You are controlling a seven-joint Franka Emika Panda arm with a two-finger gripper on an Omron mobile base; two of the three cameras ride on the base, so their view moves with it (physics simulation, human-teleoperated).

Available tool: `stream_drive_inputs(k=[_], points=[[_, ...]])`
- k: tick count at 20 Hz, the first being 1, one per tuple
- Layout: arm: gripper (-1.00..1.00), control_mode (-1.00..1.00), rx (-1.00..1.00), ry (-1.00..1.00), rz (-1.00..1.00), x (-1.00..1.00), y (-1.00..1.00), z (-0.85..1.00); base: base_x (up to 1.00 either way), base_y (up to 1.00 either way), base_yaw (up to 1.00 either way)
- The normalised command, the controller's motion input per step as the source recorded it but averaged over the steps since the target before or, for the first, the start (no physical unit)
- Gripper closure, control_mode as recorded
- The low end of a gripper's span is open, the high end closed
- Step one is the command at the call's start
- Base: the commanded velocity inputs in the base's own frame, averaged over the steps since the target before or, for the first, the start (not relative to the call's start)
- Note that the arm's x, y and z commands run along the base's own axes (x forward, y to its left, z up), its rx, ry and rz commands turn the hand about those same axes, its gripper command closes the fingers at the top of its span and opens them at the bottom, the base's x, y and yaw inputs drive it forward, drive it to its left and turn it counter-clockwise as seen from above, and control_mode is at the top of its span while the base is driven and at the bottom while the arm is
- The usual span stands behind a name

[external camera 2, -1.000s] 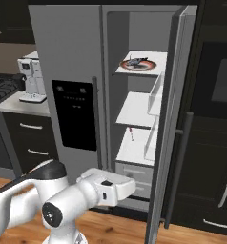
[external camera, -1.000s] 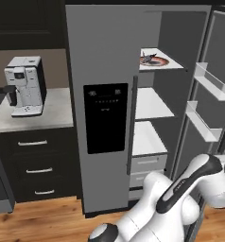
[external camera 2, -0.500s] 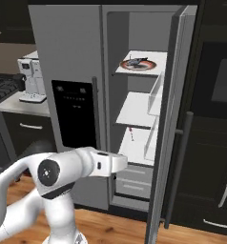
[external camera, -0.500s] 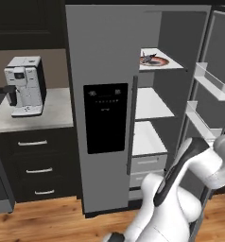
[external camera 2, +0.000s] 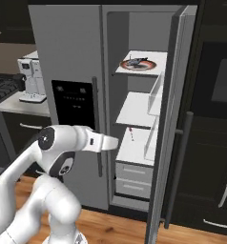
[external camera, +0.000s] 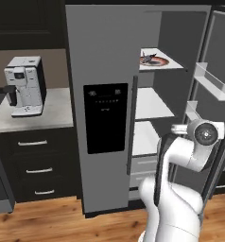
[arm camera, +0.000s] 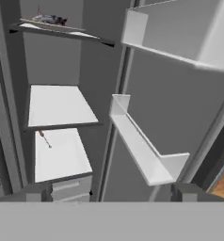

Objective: Retrieve the fish from the fridge and place it on the saucepan with marinade on the stove.

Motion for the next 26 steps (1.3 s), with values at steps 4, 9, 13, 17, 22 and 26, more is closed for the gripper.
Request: stream_drive_inputs(k=[4, 9, 13, 17, 22, 26], points=[[-1.0, -1.0, -0.06, -0.12, -0.1, 0.78, 0.01, -0.42, 0.0, 0.0, 0.0], [-1.0, -1.0, -0.16, -0.15, -0.06, 0.3, 0.0, -0.25, 0.0, 0.0, 0.0], [-1.0, -1.0, -0.3, -0.01, -0.07, -0.06, 0.06, 0.2, 0.0, 0.0, 0.0], [-1.0, -1.0, -0.31, 0.04, -0.1, -0.2, 0.06, 0.51, 0.0, 0.0, 0.0], [-1.0, -1.0, -0.26, 0.13, -0.14, -0.32, 0.0, 0.52, 0.0, 0.0, 0.0], [-1.0, -1.0, -0.18, 0.29, -0.15, -0.08, 0.0, 0.29, 0.0, 0.0, 0.0]])
